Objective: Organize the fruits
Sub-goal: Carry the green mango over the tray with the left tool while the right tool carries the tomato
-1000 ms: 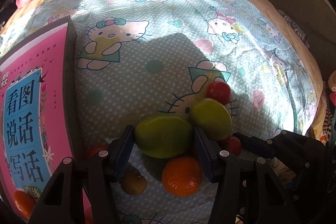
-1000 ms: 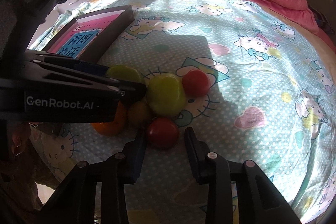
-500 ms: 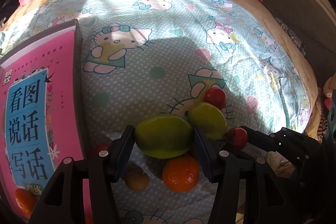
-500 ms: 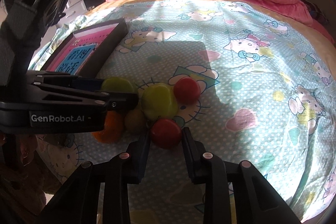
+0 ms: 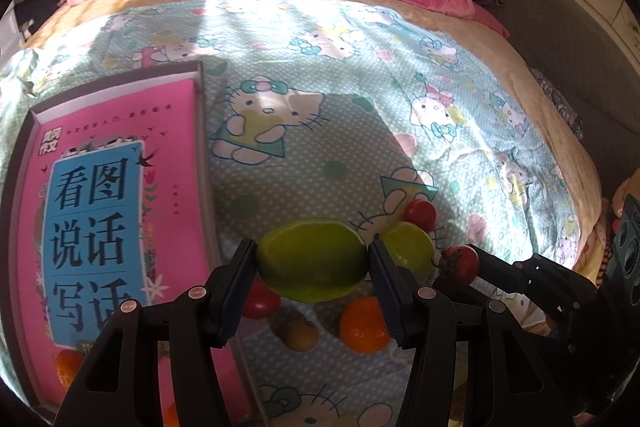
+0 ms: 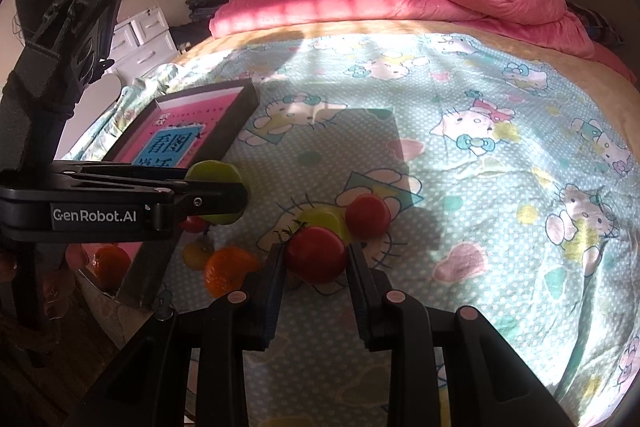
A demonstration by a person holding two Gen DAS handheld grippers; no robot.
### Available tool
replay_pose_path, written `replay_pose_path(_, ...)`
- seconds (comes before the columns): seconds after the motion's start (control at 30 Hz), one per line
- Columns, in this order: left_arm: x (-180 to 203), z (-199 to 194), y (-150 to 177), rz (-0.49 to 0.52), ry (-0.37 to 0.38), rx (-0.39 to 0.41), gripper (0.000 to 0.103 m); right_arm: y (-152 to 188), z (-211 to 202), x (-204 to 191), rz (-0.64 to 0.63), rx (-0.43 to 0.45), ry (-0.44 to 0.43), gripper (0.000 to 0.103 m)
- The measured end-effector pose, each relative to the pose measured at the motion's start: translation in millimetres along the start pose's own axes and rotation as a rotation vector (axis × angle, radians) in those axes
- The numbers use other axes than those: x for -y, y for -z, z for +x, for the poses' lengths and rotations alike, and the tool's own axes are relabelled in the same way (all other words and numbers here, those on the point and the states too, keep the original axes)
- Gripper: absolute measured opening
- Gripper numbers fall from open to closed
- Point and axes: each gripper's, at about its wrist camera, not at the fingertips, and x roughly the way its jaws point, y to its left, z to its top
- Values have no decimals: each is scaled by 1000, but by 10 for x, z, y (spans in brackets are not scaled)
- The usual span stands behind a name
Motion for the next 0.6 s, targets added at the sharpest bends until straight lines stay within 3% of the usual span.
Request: replay_pose_path(0.6, -635, -489, 72, -122, -72, 77, 59, -148, -15, -431, -75, 53, -102, 31)
